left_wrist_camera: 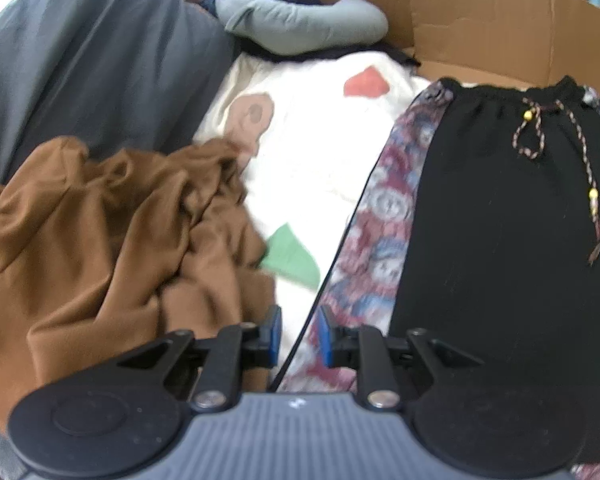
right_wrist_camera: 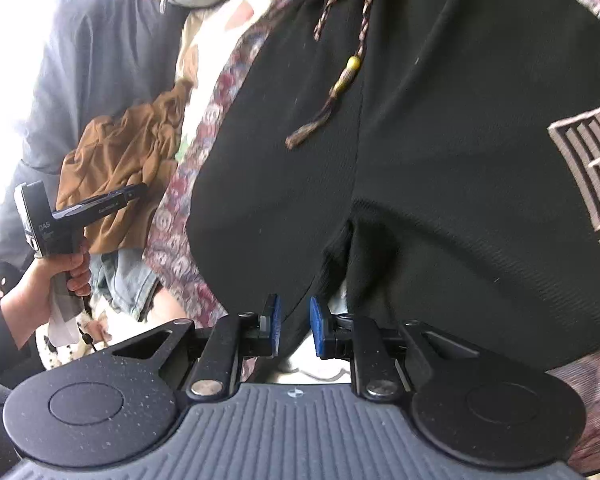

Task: Fold clothes

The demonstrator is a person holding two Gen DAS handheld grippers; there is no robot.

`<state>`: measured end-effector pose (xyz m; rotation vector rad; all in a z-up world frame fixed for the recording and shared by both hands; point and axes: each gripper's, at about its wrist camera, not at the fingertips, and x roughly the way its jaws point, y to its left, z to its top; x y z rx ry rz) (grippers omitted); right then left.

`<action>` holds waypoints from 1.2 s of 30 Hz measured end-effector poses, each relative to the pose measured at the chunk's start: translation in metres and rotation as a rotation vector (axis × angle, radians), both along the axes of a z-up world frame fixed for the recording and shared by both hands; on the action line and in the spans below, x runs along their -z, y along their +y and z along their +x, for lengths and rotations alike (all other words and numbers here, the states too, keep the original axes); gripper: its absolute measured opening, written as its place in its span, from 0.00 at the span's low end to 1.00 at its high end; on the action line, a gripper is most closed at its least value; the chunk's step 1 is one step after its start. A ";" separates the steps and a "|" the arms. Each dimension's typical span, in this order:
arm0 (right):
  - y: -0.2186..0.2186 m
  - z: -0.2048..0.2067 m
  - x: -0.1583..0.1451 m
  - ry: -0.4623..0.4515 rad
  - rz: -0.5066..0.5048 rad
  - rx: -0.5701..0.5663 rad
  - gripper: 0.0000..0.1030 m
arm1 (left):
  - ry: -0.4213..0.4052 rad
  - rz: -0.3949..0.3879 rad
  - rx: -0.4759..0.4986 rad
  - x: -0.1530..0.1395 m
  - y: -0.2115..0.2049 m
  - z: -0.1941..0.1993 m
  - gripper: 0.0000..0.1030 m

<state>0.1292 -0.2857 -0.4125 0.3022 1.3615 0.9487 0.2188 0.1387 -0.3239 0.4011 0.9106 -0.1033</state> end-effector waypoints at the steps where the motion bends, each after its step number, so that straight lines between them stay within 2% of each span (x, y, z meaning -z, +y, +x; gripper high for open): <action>1: -0.003 0.003 -0.001 -0.011 -0.002 0.008 0.16 | -0.004 -0.002 0.008 0.000 -0.004 0.002 0.21; 11: -0.030 0.029 -0.015 -0.098 -0.014 0.113 0.16 | -0.021 -0.020 0.082 0.005 -0.033 0.030 0.21; 24: -0.068 0.064 -0.028 -0.230 -0.111 0.263 0.16 | -0.048 -0.062 0.113 0.008 -0.059 0.062 0.23; 30: -0.090 0.079 -0.026 -0.294 -0.218 0.334 0.18 | -0.050 -0.063 0.132 0.017 -0.070 0.077 0.23; 34: -0.107 0.088 -0.022 -0.334 -0.307 0.375 0.25 | -0.044 -0.067 0.142 0.025 -0.077 0.088 0.23; 36: -0.117 0.092 -0.018 -0.348 -0.348 0.401 0.25 | -0.042 -0.066 0.149 0.028 -0.081 0.092 0.23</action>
